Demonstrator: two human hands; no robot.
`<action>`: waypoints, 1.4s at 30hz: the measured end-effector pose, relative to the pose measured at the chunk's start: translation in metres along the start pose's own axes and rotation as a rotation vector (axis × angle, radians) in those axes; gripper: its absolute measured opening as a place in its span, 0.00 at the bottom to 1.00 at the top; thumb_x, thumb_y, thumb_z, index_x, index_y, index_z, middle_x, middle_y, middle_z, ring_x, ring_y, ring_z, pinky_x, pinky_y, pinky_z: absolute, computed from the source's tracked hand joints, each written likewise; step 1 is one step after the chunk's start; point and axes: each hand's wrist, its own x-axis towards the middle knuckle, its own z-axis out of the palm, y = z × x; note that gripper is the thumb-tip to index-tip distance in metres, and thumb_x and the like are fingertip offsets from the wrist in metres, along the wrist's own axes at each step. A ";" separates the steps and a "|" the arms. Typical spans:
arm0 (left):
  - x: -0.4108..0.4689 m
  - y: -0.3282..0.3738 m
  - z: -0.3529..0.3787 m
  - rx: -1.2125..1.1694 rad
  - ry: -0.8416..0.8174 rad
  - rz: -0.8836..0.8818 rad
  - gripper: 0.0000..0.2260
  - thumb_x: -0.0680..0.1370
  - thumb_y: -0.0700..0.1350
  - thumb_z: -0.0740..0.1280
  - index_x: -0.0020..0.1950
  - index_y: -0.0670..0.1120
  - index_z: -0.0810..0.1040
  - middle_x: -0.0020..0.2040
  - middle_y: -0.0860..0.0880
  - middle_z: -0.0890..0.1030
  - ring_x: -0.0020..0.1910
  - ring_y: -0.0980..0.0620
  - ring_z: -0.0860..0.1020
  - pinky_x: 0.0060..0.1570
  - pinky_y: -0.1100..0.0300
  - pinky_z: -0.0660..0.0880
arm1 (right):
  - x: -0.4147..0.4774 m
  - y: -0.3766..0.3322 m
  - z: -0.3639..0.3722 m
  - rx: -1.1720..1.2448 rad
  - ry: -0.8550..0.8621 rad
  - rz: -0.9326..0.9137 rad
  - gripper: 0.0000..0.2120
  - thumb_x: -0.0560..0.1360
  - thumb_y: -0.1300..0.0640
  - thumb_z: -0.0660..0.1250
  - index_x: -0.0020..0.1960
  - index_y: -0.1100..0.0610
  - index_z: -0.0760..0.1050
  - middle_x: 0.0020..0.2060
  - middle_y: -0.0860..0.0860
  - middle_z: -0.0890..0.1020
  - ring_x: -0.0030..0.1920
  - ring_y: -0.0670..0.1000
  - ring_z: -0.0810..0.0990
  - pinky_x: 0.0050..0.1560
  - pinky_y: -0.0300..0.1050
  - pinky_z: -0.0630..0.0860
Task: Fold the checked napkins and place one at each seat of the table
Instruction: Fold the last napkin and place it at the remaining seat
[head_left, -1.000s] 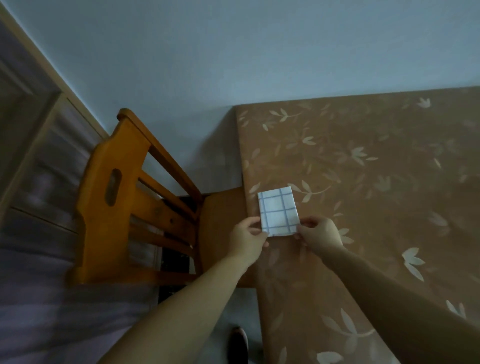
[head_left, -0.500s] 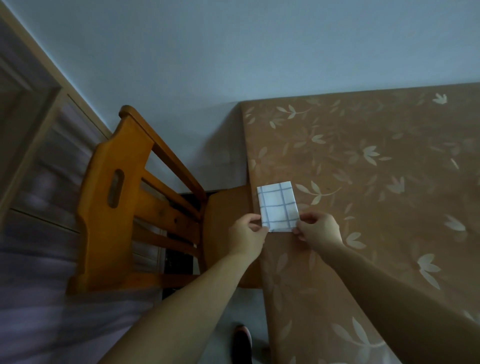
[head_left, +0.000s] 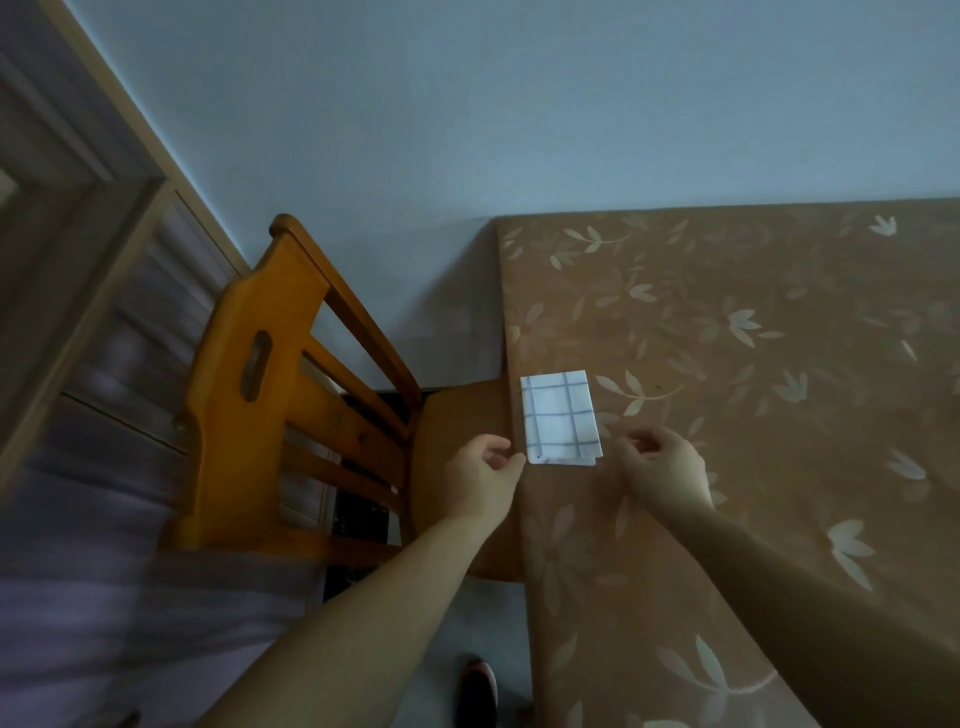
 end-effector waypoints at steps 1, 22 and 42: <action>-0.001 -0.001 0.002 -0.005 -0.006 0.006 0.09 0.77 0.48 0.70 0.56 0.48 0.79 0.43 0.56 0.77 0.44 0.58 0.76 0.39 0.69 0.70 | 0.001 0.002 0.005 -0.012 -0.016 0.003 0.07 0.75 0.51 0.66 0.47 0.54 0.80 0.39 0.46 0.81 0.44 0.51 0.81 0.46 0.50 0.80; 0.016 0.001 0.016 -0.194 0.022 -0.166 0.04 0.75 0.48 0.73 0.45 0.49 0.81 0.42 0.52 0.82 0.43 0.53 0.81 0.45 0.59 0.79 | 0.023 -0.002 0.036 -0.010 -0.063 0.012 0.09 0.69 0.62 0.67 0.35 0.51 0.82 0.34 0.50 0.84 0.41 0.53 0.83 0.45 0.50 0.82; -0.006 0.016 -0.003 -0.106 0.076 -0.057 0.11 0.78 0.48 0.68 0.61 0.53 0.75 0.51 0.56 0.78 0.46 0.60 0.75 0.39 0.68 0.70 | -0.005 -0.006 0.005 0.007 -0.038 -0.109 0.05 0.75 0.48 0.68 0.46 0.49 0.77 0.40 0.42 0.80 0.42 0.44 0.80 0.39 0.41 0.77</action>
